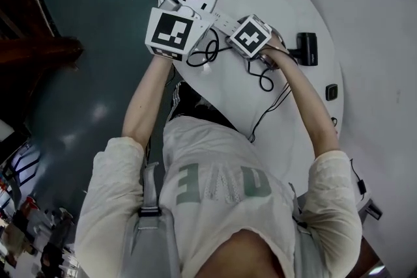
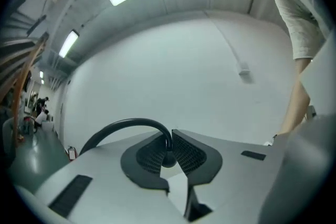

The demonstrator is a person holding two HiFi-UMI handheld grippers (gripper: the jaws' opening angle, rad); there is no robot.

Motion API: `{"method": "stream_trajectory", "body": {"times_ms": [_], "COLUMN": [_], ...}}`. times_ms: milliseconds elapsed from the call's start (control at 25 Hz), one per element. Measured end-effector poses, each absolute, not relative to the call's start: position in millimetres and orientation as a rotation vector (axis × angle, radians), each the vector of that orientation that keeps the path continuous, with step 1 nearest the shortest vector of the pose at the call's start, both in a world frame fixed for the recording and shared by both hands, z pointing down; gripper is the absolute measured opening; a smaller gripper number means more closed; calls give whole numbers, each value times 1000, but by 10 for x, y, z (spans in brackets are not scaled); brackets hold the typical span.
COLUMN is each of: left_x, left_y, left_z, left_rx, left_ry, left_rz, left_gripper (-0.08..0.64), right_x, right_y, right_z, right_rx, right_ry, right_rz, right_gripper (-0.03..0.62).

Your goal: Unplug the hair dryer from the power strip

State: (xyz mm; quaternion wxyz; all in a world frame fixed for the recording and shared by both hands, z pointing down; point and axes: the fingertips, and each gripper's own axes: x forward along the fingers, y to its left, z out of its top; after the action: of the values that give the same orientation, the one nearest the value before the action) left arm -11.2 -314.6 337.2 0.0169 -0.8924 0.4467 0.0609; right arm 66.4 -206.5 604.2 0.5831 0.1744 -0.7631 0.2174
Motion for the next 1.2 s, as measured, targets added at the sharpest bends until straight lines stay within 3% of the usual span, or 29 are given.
{"method": "stream_trajectory", "body": {"times_ms": [280, 880, 1200], "left_x": [-121, -39, -16], "left_y": [-2925, -2739, -2317], "left_z": [3519, 3525, 4015], "left_rx": [-2767, -2823, -2954], "left_ry": [1362, 1441, 1530], "left_rz": [30, 64, -26], "left_gripper": [44, 44, 44], "right_x": [640, 815, 728], "right_y": [-2103, -2175, -2239], "right_z": [6055, 6039, 6037], "right_rx": [418, 492, 497], "right_ry": [-1783, -1715, -1793], "right_rz": [487, 418, 389], "right_gripper": [259, 259, 259]}}
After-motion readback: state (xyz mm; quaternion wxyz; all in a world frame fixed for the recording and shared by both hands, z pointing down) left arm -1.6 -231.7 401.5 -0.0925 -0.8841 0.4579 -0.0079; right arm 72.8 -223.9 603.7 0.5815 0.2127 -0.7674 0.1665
